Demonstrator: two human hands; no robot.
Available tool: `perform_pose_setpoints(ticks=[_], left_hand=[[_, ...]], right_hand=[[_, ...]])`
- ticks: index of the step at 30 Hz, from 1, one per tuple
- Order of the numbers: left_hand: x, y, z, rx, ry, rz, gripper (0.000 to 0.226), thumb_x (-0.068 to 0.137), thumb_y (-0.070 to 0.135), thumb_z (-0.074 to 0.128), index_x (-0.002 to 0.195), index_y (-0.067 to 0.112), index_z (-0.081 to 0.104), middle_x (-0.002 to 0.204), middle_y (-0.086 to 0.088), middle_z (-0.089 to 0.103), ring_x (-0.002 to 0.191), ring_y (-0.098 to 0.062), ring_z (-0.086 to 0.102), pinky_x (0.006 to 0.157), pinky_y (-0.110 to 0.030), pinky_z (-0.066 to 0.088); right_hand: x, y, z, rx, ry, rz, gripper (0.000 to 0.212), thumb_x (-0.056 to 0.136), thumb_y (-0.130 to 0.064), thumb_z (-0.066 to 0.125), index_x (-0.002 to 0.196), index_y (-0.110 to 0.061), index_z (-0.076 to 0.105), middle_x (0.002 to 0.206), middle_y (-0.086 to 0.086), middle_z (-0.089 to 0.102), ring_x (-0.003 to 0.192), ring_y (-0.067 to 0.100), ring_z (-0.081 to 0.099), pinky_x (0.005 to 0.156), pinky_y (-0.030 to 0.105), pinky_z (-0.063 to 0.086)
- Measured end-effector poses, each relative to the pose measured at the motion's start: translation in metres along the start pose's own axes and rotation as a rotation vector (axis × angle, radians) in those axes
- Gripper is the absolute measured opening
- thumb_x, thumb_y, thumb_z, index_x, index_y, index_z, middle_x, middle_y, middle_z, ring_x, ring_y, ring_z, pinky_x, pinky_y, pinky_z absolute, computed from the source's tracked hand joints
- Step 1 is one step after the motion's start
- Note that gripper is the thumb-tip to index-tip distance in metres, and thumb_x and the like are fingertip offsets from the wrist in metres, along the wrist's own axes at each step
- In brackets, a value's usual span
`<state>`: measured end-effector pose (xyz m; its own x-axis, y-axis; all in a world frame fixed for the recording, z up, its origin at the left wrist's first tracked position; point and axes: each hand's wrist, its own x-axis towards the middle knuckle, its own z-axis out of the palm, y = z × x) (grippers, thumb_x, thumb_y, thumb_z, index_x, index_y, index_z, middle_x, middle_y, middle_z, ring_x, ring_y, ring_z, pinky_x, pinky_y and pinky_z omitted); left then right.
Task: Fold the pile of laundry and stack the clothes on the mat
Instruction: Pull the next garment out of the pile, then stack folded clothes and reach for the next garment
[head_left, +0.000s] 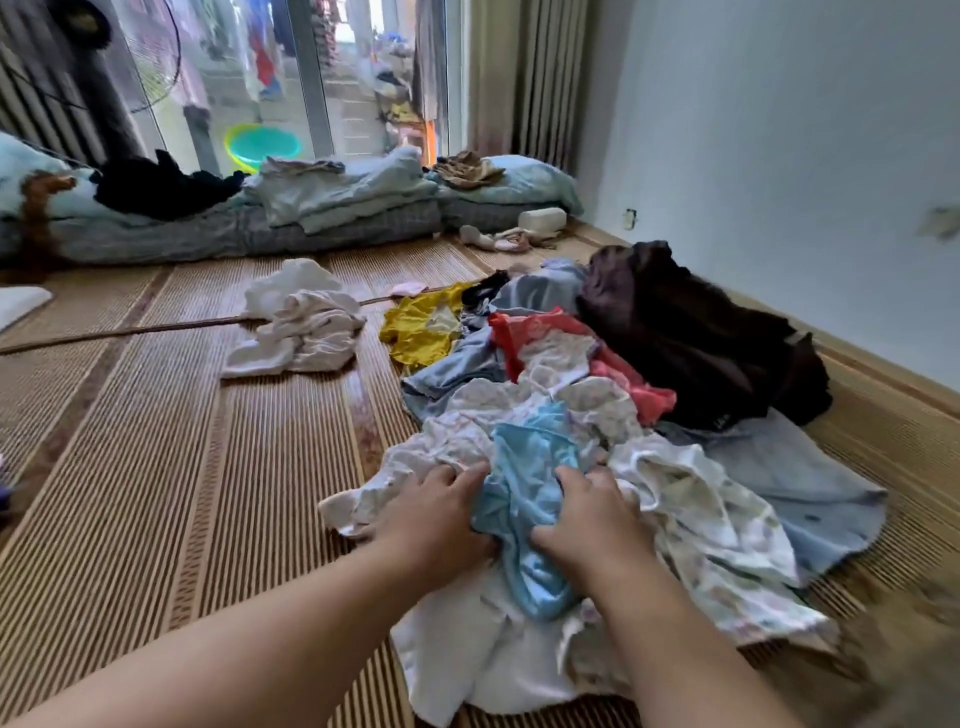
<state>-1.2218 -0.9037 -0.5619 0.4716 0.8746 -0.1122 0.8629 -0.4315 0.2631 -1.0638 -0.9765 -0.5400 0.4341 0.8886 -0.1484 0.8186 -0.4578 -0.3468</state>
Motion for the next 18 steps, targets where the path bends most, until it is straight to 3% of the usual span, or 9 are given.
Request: perform_pose_setpoints(ticks=[2,4,7,11,13,15,18], left_hand=[[0.011,0.003,-0.007,0.046,0.02,0.006,0.053,0.079,0.046,0.059,0.131,0.04,0.051,0.129,0.001,0.052,0.12,-0.026,0.05,0.093,-0.036,0.046],[0.018,0.004,-0.017,0.086,0.054,0.029,0.028,0.083,0.036,0.055,0.107,0.027,0.067,0.11,-0.002,0.064,0.1,-0.025,0.061,0.076,-0.031,0.047],[0.015,-0.006,-0.039,0.131,0.099,0.066,0.022,0.089,0.03,0.05,0.093,0.019,0.068,0.095,-0.002,0.068,0.084,-0.024,0.064,0.068,-0.031,0.051],[0.0,-0.033,-0.081,-0.139,0.243,-0.053,0.019,0.092,0.028,0.053,0.077,0.021,0.063,0.072,0.005,0.063,0.064,-0.014,0.058,0.05,-0.026,0.037],[-0.012,-0.046,-0.105,-0.306,0.31,-0.089,0.018,0.091,0.024,0.056,0.079,0.017,0.067,0.074,-0.004,0.068,0.069,-0.026,0.063,0.053,-0.034,0.045],[-0.028,-0.058,-0.127,-0.503,0.383,-0.103,0.017,0.091,0.02,0.058,0.084,0.011,0.071,0.082,-0.014,0.071,0.079,-0.033,0.066,0.071,-0.046,0.052],[-0.058,-0.076,-0.153,-0.702,0.453,-0.115,0.017,0.085,0.025,0.063,0.078,0.015,0.073,0.082,-0.011,0.071,0.076,-0.022,0.061,0.075,-0.045,0.051]], right_hand=[[0.001,0.0,-0.001,0.002,0.047,-0.009,0.036,0.082,-0.04,0.062,0.116,-0.032,0.056,0.128,0.004,0.046,0.12,0.031,0.042,0.095,0.035,0.04],[0.001,0.0,-0.003,0.018,0.065,-0.001,0.021,0.086,-0.038,0.059,0.105,-0.03,0.06,0.122,0.003,0.05,0.116,0.029,0.045,0.092,0.035,0.041],[0.002,-0.001,-0.005,0.077,0.131,0.006,0.016,0.09,-0.037,0.055,0.099,-0.025,0.06,0.116,0.006,0.055,0.111,0.03,0.049,0.09,0.036,0.042],[0.001,-0.011,-0.005,0.119,0.207,-0.006,0.014,0.09,-0.039,0.053,0.096,-0.026,0.056,0.115,0.004,0.059,0.11,0.03,0.049,0.091,0.04,0.041],[0.0,-0.022,-0.002,0.126,0.21,-0.033,0.02,0.088,-0.042,0.054,0.103,-0.029,0.054,0.119,0.002,0.057,0.115,0.029,0.046,0.094,0.043,0.037],[-0.001,-0.034,0.002,0.082,0.197,-0.064,0.035,0.087,-0.048,0.053,0.118,-0.031,0.052,0.127,0.003,0.053,0.123,0.029,0.041,0.098,0.048,0.033],[-0.002,-0.054,0.01,0.03,0.121,-0.092,0.053,0.086,-0.055,0.053,0.133,-0.034,0.043,0.134,0.006,0.049,0.129,0.03,0.038,0.105,0.051,0.03]])
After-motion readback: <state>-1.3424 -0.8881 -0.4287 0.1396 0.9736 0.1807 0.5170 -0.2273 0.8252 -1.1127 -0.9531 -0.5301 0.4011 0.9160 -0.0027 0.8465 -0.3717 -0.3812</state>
